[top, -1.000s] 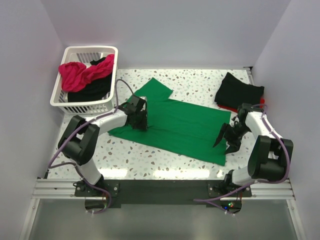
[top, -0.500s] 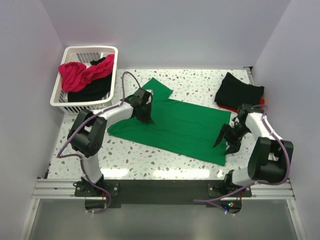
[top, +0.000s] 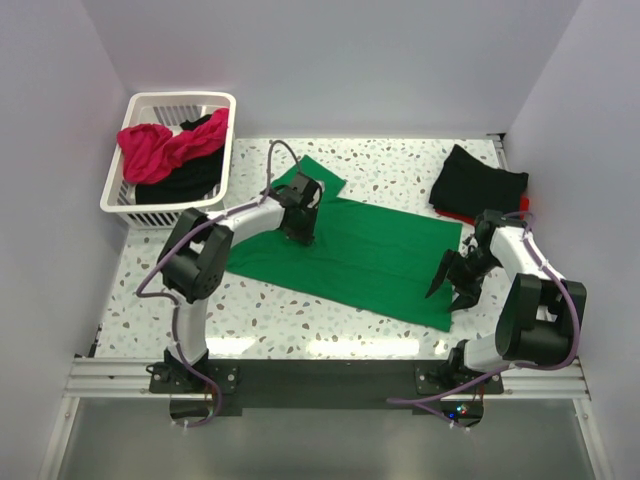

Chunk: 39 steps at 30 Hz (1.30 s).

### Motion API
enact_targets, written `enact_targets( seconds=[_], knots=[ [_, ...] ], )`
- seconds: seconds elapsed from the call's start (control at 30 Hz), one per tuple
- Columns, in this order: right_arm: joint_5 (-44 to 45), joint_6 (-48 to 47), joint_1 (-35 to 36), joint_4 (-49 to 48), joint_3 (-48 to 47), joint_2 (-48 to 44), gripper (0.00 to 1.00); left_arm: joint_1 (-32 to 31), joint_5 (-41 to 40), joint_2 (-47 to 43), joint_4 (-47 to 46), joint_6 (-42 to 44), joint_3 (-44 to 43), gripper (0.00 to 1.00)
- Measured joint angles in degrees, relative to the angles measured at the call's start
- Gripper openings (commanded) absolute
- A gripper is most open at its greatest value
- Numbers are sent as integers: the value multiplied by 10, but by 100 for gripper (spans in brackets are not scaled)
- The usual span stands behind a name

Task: Fold and stack the t-shirts
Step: Fold the tshirt

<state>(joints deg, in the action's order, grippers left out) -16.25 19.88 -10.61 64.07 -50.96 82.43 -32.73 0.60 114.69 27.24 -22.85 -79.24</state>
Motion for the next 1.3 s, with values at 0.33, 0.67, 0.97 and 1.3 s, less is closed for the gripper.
enact_targets(
  seconds=[0.33, 0.67, 0.97, 1.3],
  knots=[
    [-4, 0, 0, -4, 8, 0, 65, -16, -16, 21, 24, 26, -33, 21],
    [-13, 0, 0, -8, 14, 0, 65, -35, -43, 35, 42, 51, -59, 25],
    [-15, -1, 0, -9, 16, 3, 65, -57, -57, 36, 50, 73, -85, 30],
    [-24, -5, 0, -12, 18, 9, 65, -79, -59, 56, 50, 99, -115, 32]
  ],
)
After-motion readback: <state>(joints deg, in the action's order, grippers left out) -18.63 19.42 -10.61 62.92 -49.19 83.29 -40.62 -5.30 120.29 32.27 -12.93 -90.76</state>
